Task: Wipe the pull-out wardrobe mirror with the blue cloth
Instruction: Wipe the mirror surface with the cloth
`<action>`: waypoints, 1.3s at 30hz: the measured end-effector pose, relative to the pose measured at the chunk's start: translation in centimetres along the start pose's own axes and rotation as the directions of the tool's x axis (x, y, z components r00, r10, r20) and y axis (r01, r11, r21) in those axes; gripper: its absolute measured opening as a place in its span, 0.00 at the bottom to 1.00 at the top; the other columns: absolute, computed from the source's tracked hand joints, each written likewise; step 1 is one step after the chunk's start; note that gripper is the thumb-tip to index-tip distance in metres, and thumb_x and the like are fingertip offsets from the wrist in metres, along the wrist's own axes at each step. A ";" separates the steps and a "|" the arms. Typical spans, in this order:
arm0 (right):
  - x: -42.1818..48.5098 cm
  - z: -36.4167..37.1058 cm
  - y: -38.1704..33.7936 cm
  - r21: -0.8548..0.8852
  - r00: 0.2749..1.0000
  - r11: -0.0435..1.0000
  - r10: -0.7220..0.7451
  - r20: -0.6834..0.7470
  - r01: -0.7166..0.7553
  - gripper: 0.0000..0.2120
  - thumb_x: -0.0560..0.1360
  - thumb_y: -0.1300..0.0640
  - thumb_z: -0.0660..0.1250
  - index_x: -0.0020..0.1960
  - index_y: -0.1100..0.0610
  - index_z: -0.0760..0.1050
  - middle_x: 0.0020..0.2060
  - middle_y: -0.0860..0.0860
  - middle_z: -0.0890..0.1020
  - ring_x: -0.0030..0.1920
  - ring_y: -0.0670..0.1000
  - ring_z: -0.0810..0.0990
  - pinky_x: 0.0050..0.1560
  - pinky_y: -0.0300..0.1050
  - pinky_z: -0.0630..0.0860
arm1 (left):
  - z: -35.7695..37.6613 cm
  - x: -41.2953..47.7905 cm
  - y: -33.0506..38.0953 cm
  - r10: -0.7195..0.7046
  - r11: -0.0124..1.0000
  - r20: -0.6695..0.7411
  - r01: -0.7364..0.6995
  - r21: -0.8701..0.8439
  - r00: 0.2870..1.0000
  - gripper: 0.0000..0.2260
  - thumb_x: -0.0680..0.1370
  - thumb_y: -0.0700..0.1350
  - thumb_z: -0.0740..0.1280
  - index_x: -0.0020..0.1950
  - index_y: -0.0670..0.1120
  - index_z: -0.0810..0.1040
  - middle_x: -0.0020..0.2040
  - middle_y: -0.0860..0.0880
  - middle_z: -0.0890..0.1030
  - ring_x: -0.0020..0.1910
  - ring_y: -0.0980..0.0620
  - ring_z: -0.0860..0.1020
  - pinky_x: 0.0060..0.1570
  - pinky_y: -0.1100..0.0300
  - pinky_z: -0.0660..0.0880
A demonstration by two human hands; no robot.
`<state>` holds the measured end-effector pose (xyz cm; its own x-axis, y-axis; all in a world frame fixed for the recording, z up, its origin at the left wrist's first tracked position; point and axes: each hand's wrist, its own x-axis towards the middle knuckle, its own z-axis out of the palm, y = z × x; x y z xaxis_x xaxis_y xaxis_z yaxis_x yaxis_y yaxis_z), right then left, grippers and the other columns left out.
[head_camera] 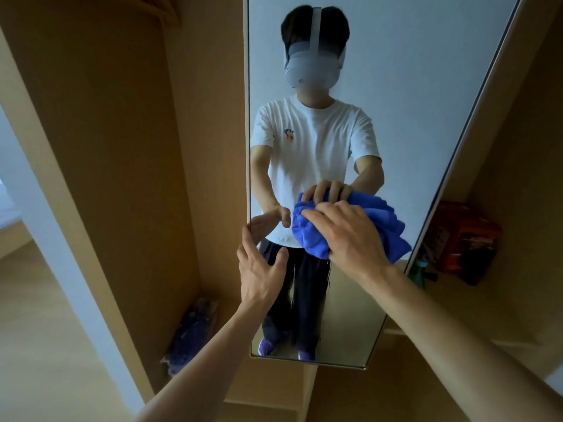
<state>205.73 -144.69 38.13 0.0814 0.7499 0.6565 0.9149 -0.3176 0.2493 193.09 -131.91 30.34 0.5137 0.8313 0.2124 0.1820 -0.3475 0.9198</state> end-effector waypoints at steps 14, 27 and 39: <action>-3.0 1.2 0.3 0.019 0.995 1.000 -0.001 0.097 0.000 0.26 0.68 0.65 0.72 0.65 0.55 0.76 0.55 0.52 0.81 0.48 0.56 0.78 0.51 0.51 0.74 | 1.1 -0.3 1.1 -0.035 0.999 -0.062 0.037 0.025 0.997 0.42 0.77 0.54 0.68 0.82 0.53 0.43 0.78 0.43 0.57 0.75 0.41 0.64 0.71 0.42 0.68; 0.5 -5.1 5.7 -0.010 1.000 1.000 0.006 -0.021 -0.006 0.26 0.69 0.65 0.68 0.67 0.56 0.76 0.54 0.52 0.80 0.48 0.57 0.76 0.48 0.53 0.71 | 2.3 -0.4 2.4 -0.053 0.991 -0.169 0.073 0.115 0.984 0.44 0.77 0.59 0.68 0.82 0.53 0.41 0.79 0.44 0.56 0.76 0.39 0.61 0.68 0.37 0.69; -6.4 1.8 3.3 0.056 0.991 0.998 -0.020 0.131 0.012 0.21 0.73 0.63 0.65 0.66 0.54 0.76 0.55 0.50 0.80 0.50 0.54 0.77 0.53 0.50 0.72 | 3.0 -1.1 1.9 -0.021 0.989 -0.203 0.050 0.138 0.979 0.45 0.77 0.55 0.69 0.83 0.50 0.41 0.81 0.44 0.53 0.77 0.41 0.60 0.70 0.39 0.68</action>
<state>208.95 -149.46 33.45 0.1148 0.8258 0.5522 0.9365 -0.2753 0.2171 195.39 -134.85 30.88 0.3285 0.9093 0.2554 0.3213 -0.3619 0.8751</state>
